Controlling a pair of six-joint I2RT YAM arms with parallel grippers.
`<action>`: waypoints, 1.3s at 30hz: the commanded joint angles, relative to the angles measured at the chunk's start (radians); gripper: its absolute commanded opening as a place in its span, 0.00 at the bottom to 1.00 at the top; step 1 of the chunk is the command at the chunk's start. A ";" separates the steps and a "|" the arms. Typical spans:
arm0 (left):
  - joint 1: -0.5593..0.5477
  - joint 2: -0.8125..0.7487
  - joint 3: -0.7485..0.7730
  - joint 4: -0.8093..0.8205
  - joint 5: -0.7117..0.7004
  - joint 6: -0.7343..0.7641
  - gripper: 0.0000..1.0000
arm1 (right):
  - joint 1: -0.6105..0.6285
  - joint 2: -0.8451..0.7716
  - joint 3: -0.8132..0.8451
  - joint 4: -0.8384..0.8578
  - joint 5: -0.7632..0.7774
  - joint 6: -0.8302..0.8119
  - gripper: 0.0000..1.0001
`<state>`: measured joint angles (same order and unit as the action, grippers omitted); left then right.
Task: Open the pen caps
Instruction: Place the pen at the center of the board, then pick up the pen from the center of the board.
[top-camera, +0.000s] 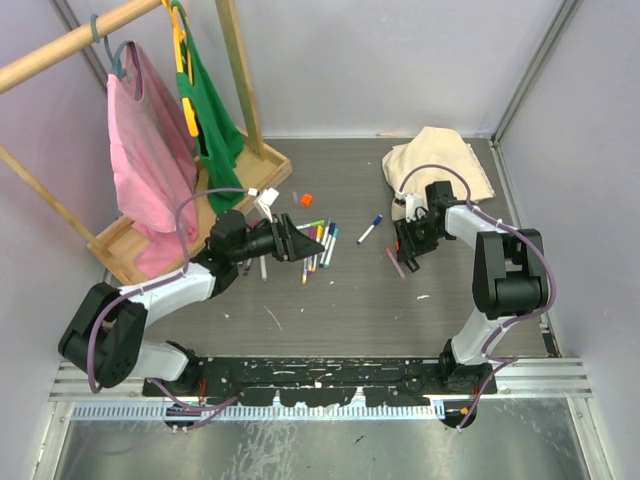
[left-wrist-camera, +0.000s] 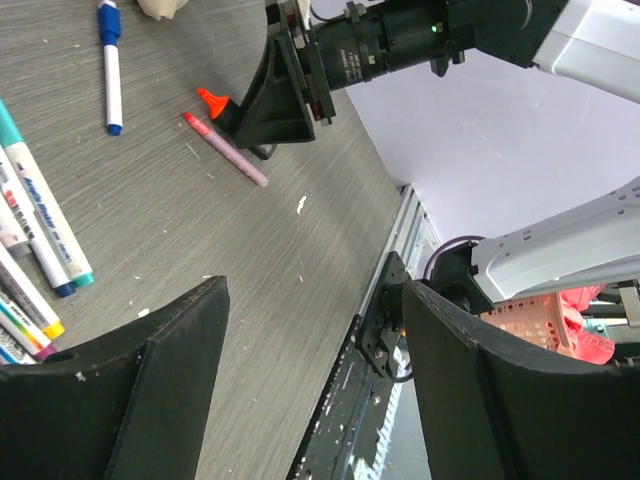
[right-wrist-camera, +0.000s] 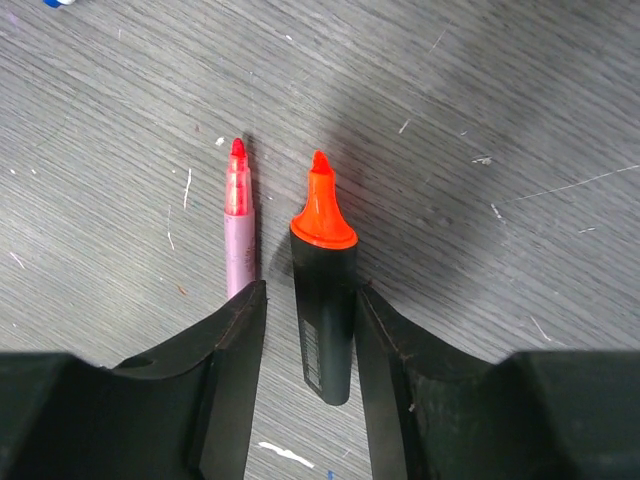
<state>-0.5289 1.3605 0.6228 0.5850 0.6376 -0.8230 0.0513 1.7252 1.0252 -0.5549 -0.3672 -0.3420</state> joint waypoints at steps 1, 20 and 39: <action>-0.045 -0.060 0.000 0.027 -0.051 0.036 0.71 | -0.011 -0.050 0.024 0.003 0.017 -0.008 0.49; -0.214 -0.156 -0.087 -0.030 -0.539 0.224 0.74 | -0.044 -0.324 -0.013 0.018 -0.079 -0.028 0.63; -0.313 0.154 0.195 -0.338 -0.657 0.340 0.92 | -0.080 -0.517 -0.046 0.052 -0.242 -0.011 0.62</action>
<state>-0.7635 1.4864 0.6979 0.4515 0.1310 -0.6125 -0.0227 1.2449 0.9760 -0.5388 -0.5755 -0.3599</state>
